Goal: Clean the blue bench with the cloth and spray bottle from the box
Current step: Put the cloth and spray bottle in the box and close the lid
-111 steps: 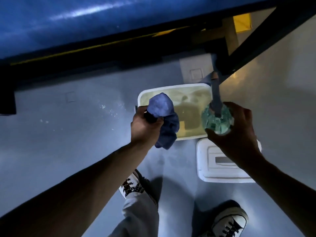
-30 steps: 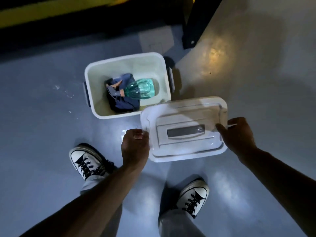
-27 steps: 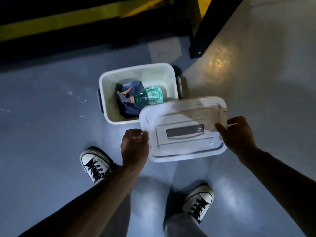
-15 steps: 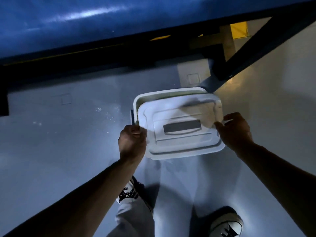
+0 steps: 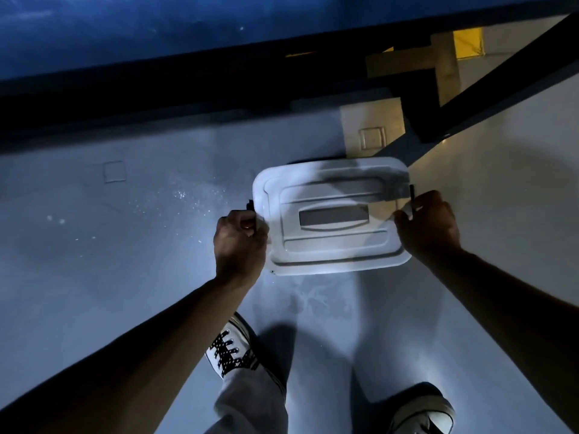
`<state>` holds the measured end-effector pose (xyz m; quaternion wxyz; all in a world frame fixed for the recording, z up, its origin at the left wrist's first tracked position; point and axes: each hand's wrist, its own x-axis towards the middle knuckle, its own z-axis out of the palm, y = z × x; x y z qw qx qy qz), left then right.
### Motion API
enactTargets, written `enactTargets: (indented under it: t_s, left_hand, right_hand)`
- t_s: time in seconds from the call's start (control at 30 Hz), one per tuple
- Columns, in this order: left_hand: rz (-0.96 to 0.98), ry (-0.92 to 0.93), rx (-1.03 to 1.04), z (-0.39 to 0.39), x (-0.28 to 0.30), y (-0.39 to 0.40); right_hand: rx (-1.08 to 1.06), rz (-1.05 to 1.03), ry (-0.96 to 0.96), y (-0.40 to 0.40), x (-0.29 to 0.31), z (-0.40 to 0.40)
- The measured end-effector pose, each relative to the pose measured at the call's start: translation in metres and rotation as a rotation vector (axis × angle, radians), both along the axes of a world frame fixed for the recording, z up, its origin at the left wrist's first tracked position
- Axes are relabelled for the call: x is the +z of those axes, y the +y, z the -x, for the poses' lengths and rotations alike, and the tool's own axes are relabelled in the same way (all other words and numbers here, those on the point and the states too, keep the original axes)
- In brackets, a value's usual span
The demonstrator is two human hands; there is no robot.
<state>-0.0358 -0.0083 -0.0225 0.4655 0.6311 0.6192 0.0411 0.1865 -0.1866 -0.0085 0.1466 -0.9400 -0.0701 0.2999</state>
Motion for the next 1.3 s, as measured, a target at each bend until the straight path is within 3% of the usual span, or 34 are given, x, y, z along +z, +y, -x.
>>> enactTargets:
  t_s: [0.37, 0.6, 0.83, 1.3]
  left_hand:
    - [0.141, -0.019, 0.105, -0.004, -0.004, 0.008]
    - [0.024, 0.120, -0.007, 0.005, 0.001, 0.018]
    - [0.278, 0.152, 0.019, 0.001, -0.016, 0.013]
    - [0.051, 0.213, 0.181, -0.016, -0.013, -0.002]
  right_hand:
    - [-0.052, 0.004, 0.039, 0.001, -0.005, -0.009]
    - [-0.050, -0.008, 0.008, -0.004, 0.009, -0.009]
    - [-0.188, -0.028, 0.320, -0.002, 0.003, -0.006]
    - [-0.007, 0.079, -0.056, -0.013, -0.011, 0.004]
